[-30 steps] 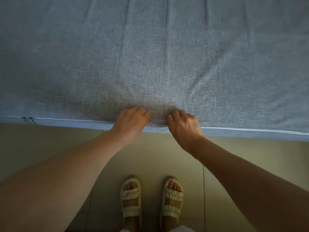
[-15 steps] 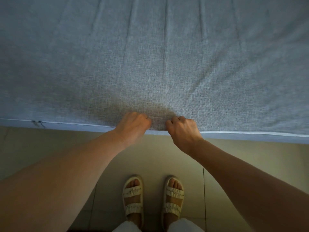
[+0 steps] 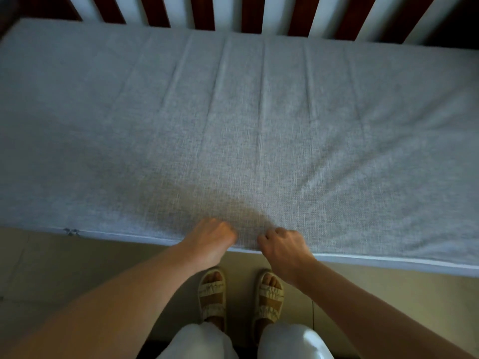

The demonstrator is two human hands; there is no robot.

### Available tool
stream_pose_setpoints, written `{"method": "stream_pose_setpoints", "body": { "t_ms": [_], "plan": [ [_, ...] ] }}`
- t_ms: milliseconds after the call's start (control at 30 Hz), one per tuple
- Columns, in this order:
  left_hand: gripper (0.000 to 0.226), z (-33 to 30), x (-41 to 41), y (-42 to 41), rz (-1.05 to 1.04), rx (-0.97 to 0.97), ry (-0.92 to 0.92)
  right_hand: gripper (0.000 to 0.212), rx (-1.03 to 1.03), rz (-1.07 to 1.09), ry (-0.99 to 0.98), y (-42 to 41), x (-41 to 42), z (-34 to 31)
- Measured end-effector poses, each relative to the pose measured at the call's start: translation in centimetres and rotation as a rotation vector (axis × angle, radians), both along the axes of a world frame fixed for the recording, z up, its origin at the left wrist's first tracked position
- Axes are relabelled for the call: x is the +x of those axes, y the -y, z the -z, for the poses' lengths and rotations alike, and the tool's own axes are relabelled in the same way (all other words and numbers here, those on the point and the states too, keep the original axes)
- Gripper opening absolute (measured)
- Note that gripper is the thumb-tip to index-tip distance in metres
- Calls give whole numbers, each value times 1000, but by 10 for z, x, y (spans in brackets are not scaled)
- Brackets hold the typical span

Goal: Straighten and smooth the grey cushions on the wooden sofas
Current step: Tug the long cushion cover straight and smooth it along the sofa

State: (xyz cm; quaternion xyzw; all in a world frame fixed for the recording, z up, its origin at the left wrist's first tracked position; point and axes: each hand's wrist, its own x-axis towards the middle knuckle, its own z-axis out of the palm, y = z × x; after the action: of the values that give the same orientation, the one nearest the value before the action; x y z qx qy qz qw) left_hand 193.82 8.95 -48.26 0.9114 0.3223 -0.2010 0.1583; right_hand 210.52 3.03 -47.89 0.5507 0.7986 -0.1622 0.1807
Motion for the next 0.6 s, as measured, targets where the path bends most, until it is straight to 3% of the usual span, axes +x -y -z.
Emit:
{"method": "stream_pose_setpoints", "body": {
  "t_ms": [267, 467, 600],
  "plan": [
    [17, -91, 0, -3, 28, 22, -23, 27, 27, -58, 17, 0, 2, -90],
    [39, -160, 5, -27, 64, 67, -15, 25, 71, -87, 23, -18, 10, -162],
    [26, -208, 15, -45, 75, 130, -32, 27, 104, -72, 22, -36, 17, -208]
  ]
}}
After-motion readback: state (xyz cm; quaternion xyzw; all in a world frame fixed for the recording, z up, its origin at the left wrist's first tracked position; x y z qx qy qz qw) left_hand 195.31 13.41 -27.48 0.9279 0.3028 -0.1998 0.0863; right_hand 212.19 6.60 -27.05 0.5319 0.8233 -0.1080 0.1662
